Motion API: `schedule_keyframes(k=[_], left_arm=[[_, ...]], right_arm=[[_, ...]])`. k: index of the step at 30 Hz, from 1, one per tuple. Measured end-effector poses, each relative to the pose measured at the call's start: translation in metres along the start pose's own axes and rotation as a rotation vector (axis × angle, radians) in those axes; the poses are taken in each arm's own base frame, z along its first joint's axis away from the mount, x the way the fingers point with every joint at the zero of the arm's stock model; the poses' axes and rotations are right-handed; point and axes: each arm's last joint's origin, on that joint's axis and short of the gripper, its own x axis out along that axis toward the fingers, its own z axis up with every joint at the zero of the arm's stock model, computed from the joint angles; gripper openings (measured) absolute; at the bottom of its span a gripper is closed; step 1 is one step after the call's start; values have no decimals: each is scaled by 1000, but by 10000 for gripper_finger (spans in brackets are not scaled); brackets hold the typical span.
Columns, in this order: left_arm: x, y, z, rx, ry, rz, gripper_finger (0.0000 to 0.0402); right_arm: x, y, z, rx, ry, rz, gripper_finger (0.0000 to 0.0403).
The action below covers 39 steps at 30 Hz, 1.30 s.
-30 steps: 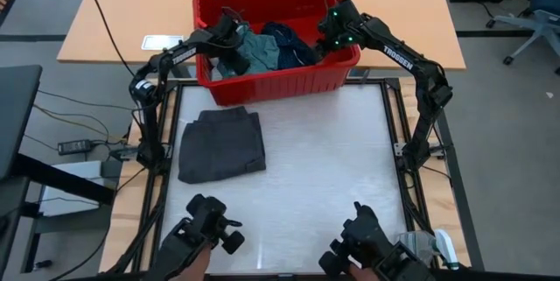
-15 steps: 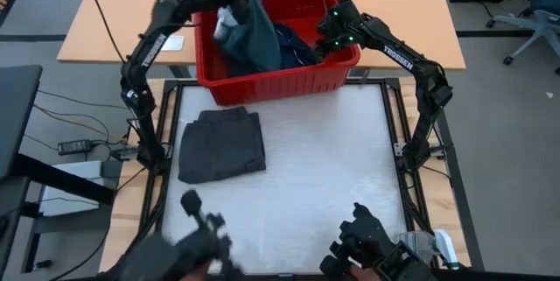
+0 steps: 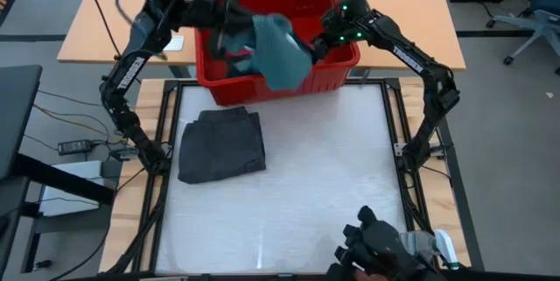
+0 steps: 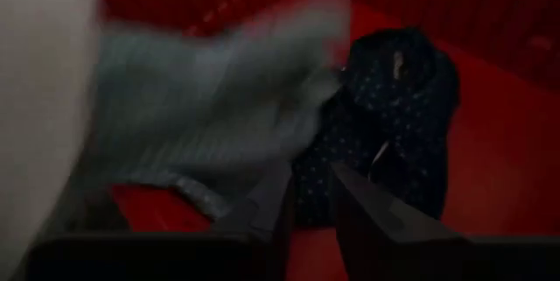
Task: Fold laundry
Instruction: Remove the dark green polo from the red bin
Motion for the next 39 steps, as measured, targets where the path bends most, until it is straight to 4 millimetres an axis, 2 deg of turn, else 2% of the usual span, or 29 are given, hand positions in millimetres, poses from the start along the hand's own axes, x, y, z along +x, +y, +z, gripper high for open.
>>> schedule_keyframes(k=[7,10,13,16,20,28,33,37,39], left_arm=[[30,-63,23,-36,-124,-455,6],[42,-93,29,-100,-135,-625,6],[54,-118,25,-204,-76,-698,6],[68,-138,8,-281,76,-555,6],[86,-157,-20,-284,304,-345,6],[110,-187,-63,-403,503,-301,8],[118,-197,-91,-480,618,-269,40],[115,-199,-99,-465,699,-183,89],[110,-195,-101,-433,740,-86,115]], right_arm=[[-49,23,9,95,-76,16,82],[-59,37,3,150,-22,75,82],[-62,55,-5,158,67,95,82],[-60,76,-17,151,179,71,82],[-57,106,-31,116,297,-34,82],[-59,163,-50,61,354,-128,82],[-61,179,-54,60,342,-152,82],[-62,181,-56,68,349,-155,82],[-62,181,-56,69,350,-155,82]])
